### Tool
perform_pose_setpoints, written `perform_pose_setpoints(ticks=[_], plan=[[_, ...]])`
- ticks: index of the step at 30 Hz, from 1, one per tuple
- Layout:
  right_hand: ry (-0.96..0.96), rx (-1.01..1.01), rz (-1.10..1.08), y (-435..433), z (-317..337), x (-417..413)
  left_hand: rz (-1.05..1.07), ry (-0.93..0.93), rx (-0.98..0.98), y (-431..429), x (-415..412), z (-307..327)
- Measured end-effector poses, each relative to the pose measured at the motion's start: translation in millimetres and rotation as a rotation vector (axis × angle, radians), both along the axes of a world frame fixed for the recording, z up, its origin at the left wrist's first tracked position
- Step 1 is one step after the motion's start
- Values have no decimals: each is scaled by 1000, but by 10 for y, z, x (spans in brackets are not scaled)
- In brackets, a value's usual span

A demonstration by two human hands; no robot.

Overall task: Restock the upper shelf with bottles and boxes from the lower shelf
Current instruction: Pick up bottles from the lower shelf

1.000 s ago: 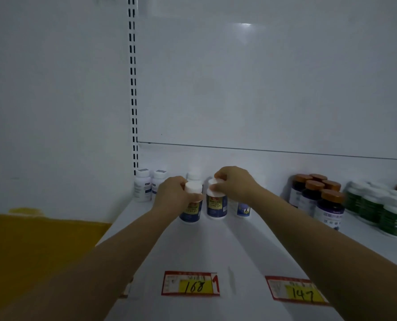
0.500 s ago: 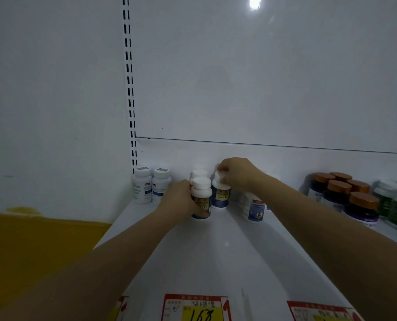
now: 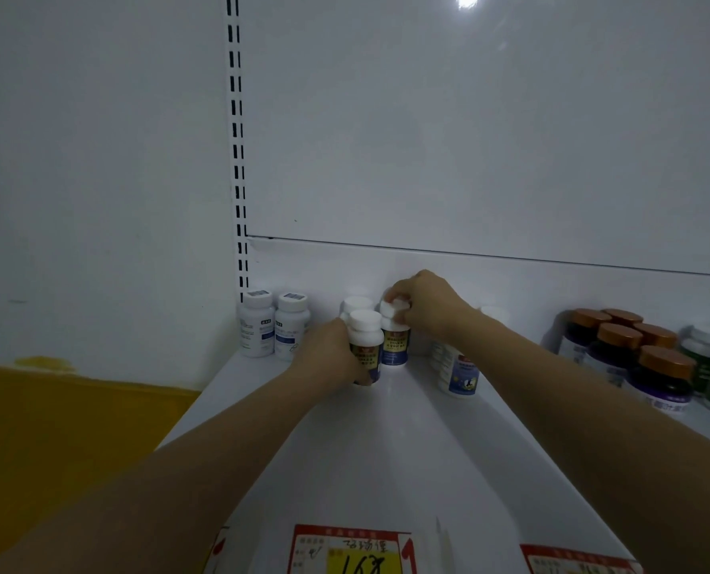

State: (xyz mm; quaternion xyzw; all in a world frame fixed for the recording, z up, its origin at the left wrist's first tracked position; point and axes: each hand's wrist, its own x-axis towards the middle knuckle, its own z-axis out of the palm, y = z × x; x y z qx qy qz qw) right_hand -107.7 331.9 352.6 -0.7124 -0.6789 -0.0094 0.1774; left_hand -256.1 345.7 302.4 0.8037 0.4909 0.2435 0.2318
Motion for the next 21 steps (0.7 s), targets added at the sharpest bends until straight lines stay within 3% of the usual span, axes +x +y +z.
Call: perform_pose_setpoints(ticks=[7, 14, 21], plan=[[-18, 0, -45, -103, -1, -38, -6, 45, -10, -91, -50, 52], [-132, -61, -135, -490, 115, -175, 26, 249, -52, -356, -242, 146], [-190, -139, -96, -1116, 36, -473, -2, 441, 76, -720, -529, 178]])
